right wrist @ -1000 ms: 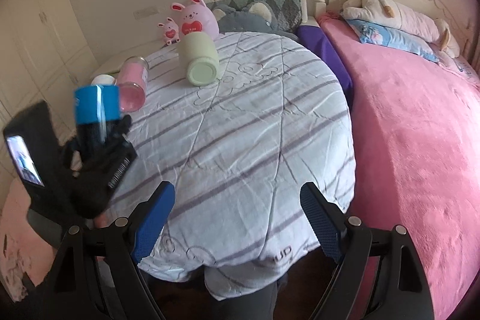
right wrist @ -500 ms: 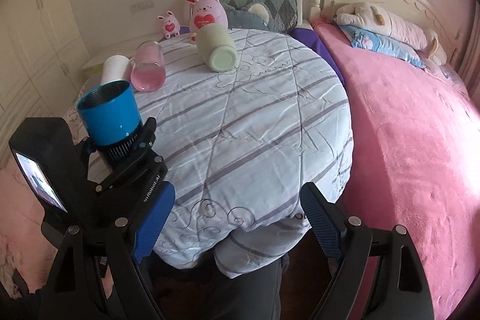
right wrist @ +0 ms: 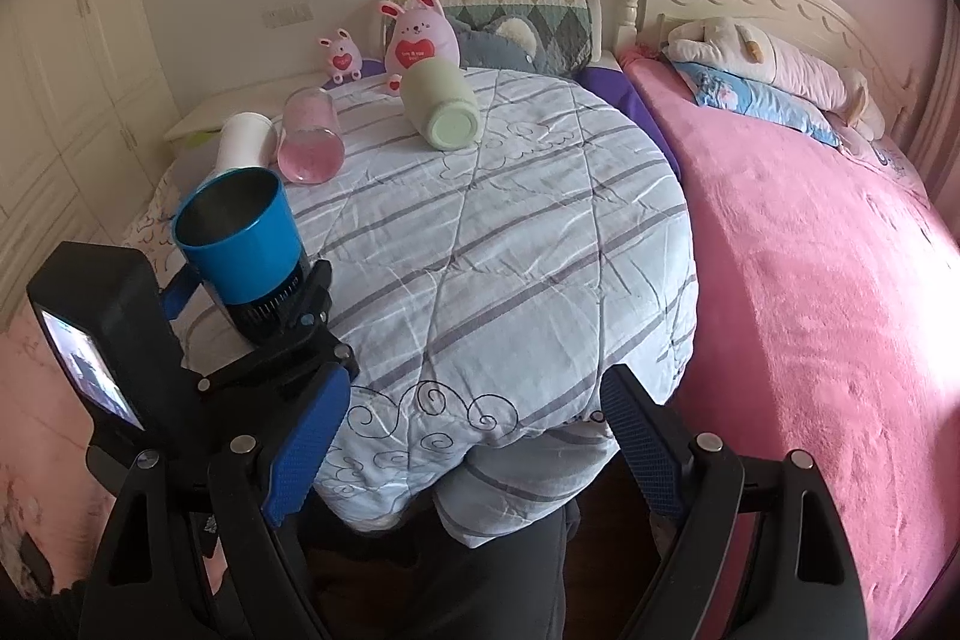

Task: Flip cup upright
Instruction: 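Lower the upright cup onto the quilt and open the left tool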

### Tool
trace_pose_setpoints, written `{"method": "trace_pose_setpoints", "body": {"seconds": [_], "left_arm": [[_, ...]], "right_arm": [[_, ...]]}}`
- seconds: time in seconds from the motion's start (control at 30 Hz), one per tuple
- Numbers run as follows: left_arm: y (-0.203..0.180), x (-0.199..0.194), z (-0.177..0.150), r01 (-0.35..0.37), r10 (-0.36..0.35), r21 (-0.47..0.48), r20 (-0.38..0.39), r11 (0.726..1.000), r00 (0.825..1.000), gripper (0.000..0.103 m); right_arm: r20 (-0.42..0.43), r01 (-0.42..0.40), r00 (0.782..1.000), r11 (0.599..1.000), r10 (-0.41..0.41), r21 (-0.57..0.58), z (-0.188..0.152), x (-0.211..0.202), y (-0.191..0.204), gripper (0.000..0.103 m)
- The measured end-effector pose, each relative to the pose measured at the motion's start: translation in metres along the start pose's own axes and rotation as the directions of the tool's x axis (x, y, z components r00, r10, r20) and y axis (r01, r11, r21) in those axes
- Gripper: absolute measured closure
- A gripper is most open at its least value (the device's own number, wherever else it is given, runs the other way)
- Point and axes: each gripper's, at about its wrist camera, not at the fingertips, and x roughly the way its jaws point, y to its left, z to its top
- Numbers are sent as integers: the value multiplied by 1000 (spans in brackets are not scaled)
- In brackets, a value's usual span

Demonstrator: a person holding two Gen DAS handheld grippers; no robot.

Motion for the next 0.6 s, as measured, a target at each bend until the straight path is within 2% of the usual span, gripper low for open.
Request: {"method": "trace_pose_setpoints", "body": {"seconds": [0.13, 0.27, 0.4, 0.6], "left_arm": [[-2, -13, 8, 56, -56, 18, -22, 998, 998, 0], [7, -40, 25, 93, -93, -8, -45, 996, 995, 0], [22, -72, 47, 48, -51, -30, -90, 998, 995, 0], [53, -121, 73, -87, 84, -14, -153, 996, 985, 0]], "right_arm": [[31, -7, 999, 1000, 6, 8, 0, -12, -2, 16], [86, -12, 996, 1000, 10, 23, 1, -30, -6, 16], [157, -14, 988, 999, 7, 47, 4, -50, -8, 16], [208, -41, 977, 999, 35, 25, 5, -64, 5, 16]]}}
